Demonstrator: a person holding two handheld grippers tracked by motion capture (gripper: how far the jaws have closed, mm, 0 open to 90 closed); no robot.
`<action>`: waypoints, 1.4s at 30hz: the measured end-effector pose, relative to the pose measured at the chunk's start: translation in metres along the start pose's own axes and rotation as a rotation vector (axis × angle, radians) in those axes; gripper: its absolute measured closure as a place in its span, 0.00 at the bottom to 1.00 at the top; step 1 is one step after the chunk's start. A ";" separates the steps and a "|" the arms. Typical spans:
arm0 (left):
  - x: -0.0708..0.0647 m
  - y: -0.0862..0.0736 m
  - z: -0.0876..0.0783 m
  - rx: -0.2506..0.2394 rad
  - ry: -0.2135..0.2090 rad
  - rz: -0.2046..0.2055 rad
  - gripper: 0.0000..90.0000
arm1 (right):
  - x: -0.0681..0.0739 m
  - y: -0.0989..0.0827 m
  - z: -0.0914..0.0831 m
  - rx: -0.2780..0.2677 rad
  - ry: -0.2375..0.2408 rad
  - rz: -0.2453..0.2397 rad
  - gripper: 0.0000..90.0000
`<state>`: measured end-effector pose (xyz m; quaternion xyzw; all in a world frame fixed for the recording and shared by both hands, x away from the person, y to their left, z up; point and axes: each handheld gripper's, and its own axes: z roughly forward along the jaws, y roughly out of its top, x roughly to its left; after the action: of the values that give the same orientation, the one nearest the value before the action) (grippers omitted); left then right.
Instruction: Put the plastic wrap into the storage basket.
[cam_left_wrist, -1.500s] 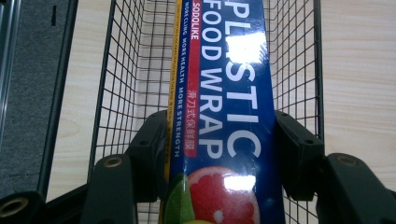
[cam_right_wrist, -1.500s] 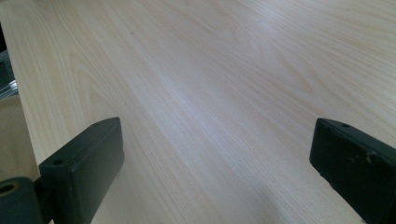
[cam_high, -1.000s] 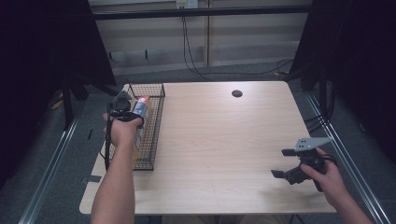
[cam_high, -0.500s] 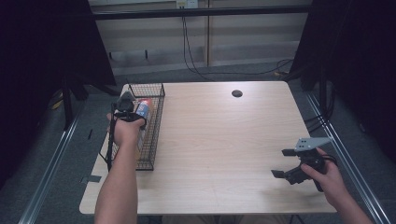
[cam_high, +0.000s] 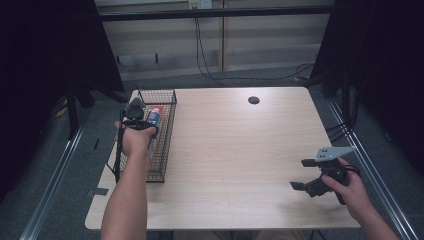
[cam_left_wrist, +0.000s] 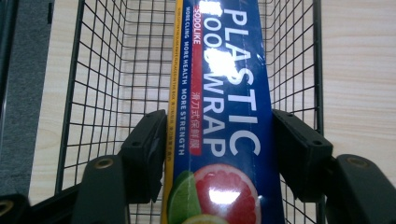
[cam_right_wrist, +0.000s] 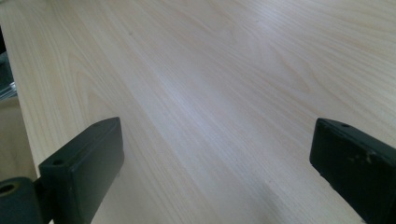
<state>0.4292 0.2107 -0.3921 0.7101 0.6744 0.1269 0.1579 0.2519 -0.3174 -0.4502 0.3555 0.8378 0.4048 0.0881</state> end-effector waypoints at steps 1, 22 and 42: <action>-0.001 0.000 -0.001 -0.003 -0.003 -0.013 0.40 | 0.000 0.000 0.000 0.003 0.001 -0.001 0.03; -0.022 -0.002 -0.041 -0.114 -0.095 0.083 0.16 | 0.001 0.010 0.009 0.006 0.020 -0.034 0.03; -0.043 -0.012 -0.051 -0.163 -0.206 0.126 0.14 | 0.004 0.011 0.007 0.002 0.017 -0.040 0.03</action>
<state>0.3958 0.1704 -0.3491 0.7450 0.5963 0.1173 0.2751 0.2579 -0.3060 -0.4460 0.3353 0.8459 0.4051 0.0889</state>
